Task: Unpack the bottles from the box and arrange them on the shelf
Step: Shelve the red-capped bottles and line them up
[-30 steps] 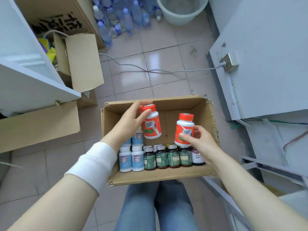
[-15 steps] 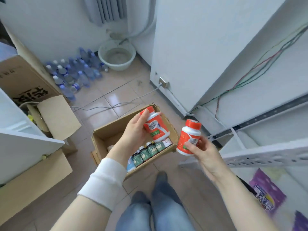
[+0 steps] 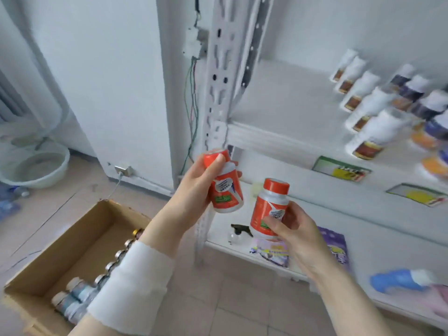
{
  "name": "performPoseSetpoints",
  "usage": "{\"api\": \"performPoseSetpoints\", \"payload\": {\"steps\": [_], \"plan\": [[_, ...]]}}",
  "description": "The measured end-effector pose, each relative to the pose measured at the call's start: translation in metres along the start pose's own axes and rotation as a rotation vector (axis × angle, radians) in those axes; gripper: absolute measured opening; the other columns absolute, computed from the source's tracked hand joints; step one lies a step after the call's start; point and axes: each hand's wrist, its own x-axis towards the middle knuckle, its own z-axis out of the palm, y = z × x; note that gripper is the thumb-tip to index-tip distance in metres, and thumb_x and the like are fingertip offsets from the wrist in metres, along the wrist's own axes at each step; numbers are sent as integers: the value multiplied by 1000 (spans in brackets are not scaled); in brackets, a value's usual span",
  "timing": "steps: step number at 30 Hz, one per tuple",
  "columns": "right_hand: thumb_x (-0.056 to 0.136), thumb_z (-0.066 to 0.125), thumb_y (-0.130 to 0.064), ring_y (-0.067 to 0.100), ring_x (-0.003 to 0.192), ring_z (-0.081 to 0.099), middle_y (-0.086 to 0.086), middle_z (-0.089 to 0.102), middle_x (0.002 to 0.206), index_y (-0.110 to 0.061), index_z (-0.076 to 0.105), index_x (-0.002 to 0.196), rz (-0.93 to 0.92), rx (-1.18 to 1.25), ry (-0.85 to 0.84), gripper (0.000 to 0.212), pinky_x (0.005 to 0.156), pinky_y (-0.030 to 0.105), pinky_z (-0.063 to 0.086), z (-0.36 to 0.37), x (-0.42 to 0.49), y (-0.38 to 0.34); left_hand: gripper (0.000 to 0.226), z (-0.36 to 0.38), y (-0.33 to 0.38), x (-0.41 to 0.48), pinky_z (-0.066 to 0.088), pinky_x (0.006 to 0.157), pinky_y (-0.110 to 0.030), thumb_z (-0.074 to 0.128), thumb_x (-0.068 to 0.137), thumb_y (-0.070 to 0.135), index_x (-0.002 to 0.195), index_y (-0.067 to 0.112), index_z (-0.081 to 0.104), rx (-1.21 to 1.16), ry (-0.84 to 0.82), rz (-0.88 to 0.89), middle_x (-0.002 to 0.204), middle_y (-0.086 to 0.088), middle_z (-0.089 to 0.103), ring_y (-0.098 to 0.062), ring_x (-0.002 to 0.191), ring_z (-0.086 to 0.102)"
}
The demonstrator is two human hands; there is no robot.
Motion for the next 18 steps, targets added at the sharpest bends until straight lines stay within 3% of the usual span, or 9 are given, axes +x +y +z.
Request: {"api": "performPoseSetpoints", "payload": {"steps": [2, 4, 6, 12, 15, 18], "plan": [[56, 81, -42, 3, 85, 67, -9, 74, 89, -22, 62, 97, -51, 15, 41, 49, 77, 20, 55, -58, -20, -13, 29, 62, -4, 1, 58, 68, -27, 58, 75, 33, 100, 18, 58, 47, -86, 34, 86, 0, 68, -10, 73, 71], [70, 74, -18, 3, 87, 67, -7, 73, 93, -22, 61, 99, -86, 35, 69, 32, 77, 19, 54, -120, -40, -24, 23, 127, -11, 2, 58, 70, -27, 63, 81, 32, 99, 19, 60, 96, -153, 58, 85, 2, 71, -12, 78, 71], [72, 71, -8, 3, 88, 68, -7, 73, 95, -23, 60, 100, -125, 41, 117, 34, 78, 19, 53, -179, -59, -36, 24, 192, -18, 4, 58, 72, -27, 62, 82, 36, 100, 20, 60, 147, -230, 79, 85, 3, 72, -13, 80, 71], [59, 72, -25, 0, 92, 66, -9, 73, 97, -25, 60, 103, -237, 45, 296, 45, 75, 15, 50, -320, -100, -70, 34, 357, -32, 13, 57, 74, -21, 53, 72, 41, 101, 25, 58, 269, -476, 137, 89, 9, 74, -6, 87, 71], [58, 72, -25, 2, 94, 66, -8, 72, 100, -26, 60, 104, -292, 41, 363, 47, 81, 18, 49, -377, -107, -85, 24, 421, -37, 27, 56, 77, -22, 54, 80, 41, 99, 26, 58, 326, -537, 159, 93, 6, 73, -7, 90, 70], [54, 73, -29, 6, 96, 66, -6, 71, 102, -25, 59, 103, -346, 23, 449, 50, 84, 22, 47, -429, -102, -104, 35, 476, -38, 51, 53, 86, -29, 56, 73, 48, 101, 27, 59, 412, -587, 199, 103, 4, 71, -11, 97, 68]]}}
